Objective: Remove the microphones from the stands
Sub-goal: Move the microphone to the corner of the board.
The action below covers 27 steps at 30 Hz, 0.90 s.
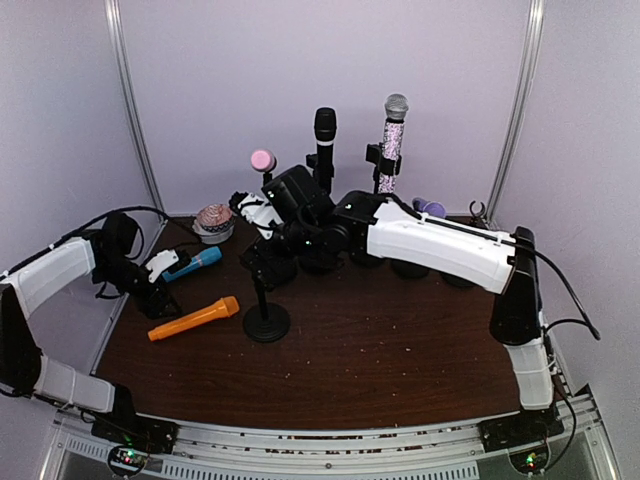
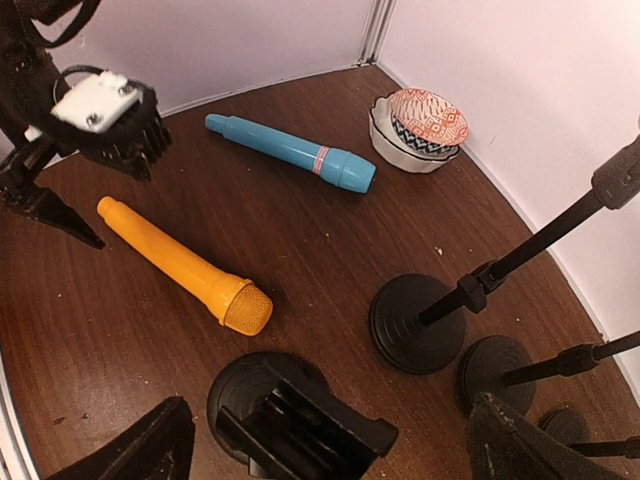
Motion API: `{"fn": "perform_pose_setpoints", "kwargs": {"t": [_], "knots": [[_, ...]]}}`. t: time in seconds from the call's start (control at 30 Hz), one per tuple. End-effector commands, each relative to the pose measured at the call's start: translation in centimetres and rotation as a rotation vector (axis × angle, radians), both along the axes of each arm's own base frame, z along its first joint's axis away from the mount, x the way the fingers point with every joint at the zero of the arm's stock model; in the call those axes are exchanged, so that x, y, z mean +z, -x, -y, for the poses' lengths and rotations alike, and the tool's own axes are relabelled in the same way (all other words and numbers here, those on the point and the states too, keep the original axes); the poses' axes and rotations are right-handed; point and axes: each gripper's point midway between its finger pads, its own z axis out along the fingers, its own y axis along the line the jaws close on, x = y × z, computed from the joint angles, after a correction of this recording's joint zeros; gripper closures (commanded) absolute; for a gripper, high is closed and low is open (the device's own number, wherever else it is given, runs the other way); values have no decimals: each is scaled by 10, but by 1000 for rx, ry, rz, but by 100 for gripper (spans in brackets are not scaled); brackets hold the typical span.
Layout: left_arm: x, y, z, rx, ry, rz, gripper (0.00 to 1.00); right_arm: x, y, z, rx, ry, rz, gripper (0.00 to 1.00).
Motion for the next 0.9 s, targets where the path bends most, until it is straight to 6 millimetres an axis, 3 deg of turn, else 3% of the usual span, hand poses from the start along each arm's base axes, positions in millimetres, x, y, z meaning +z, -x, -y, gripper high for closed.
{"fn": "perform_pose_setpoints", "kwargs": {"t": [0.0,0.17,0.43,0.53,0.87], "knots": [[-35,-4,-9,-23,-80,3,27,0,-6,-3,4,7,18,5],[-62,-11,-16,-36,-168,21,32,-11,-10,-6,-11,20,19,13],[-86,-16,-29,-31,-273,41,41,-14,-16,-5,-42,26,36,32],[-90,-22,-38,4,-314,56,50,-13,-17,-4,-50,22,35,45],[-87,-47,-63,114,-431,150,71,-14,-10,9,-88,20,31,70]]}}
